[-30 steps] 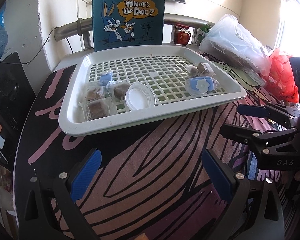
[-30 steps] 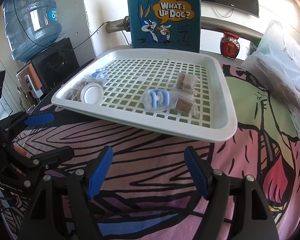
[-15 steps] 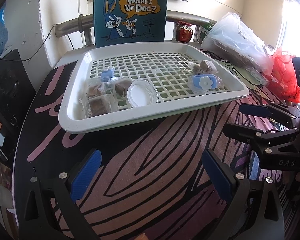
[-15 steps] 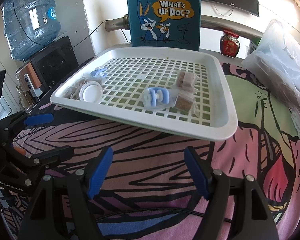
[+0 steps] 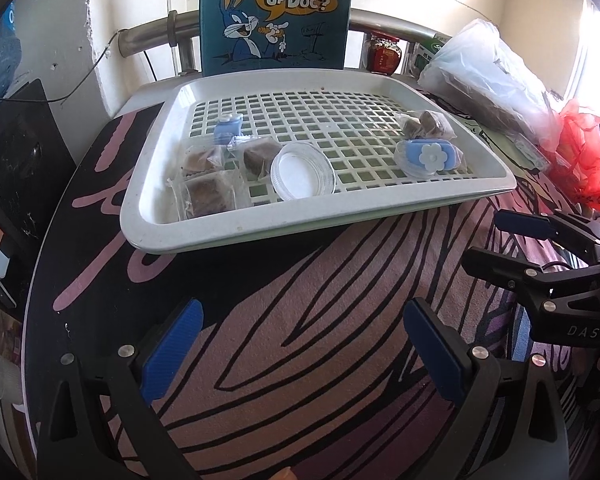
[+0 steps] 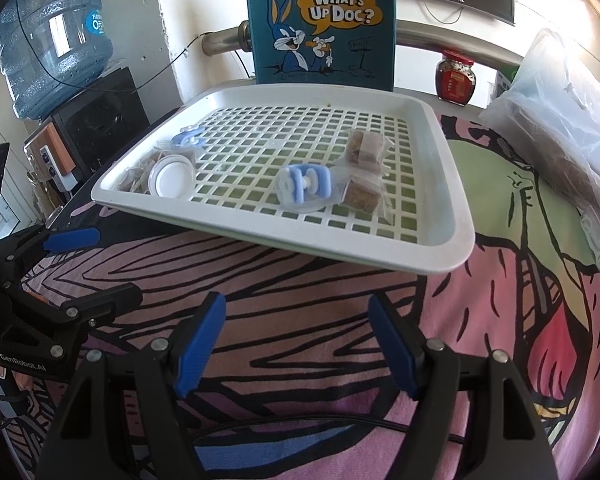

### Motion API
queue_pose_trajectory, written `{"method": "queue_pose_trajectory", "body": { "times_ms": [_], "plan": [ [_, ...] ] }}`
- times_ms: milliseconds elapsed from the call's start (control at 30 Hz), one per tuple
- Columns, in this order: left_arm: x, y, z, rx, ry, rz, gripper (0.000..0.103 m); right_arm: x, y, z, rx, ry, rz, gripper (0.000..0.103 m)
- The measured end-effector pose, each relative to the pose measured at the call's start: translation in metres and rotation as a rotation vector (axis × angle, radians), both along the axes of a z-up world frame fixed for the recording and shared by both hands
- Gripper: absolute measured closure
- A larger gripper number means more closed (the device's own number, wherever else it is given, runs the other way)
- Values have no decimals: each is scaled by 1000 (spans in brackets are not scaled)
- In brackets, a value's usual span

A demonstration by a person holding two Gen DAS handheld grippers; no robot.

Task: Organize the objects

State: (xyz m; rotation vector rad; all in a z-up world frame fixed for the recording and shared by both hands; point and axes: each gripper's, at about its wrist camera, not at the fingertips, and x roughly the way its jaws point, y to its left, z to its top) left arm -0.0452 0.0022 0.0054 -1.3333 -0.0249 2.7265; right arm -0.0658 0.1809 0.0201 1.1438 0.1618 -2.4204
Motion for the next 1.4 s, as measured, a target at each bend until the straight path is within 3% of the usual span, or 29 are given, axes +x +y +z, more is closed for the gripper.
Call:
{"method": "queue_pose_trajectory", "body": {
  "times_ms": [333, 500, 600, 667, 1033, 1400],
  "plan": [
    [-1, 5, -4, -24, -19, -11, 2, -1, -1, -5, 24, -22, -8, 29],
    [-2, 11, -6, -76, -33, -10, 0, -1, -5, -6, 57, -17, -6, 29],
    [-2, 11, -6, -76, -34, -10, 0, 1, -9, -7, 95, -9, -4, 24],
    [-2, 11, -6, -76, -34, -10, 0, -2, -7, -8, 93, -21, -15, 14],
    [-2, 11, -6, -73, -35, -10, 0, -2, -11, -10, 100, -35, -6, 3],
    [-2, 10, -6, -73, -35, -10, 0, -2, -11, -10, 100, -35, -8, 3]
  ]
}}
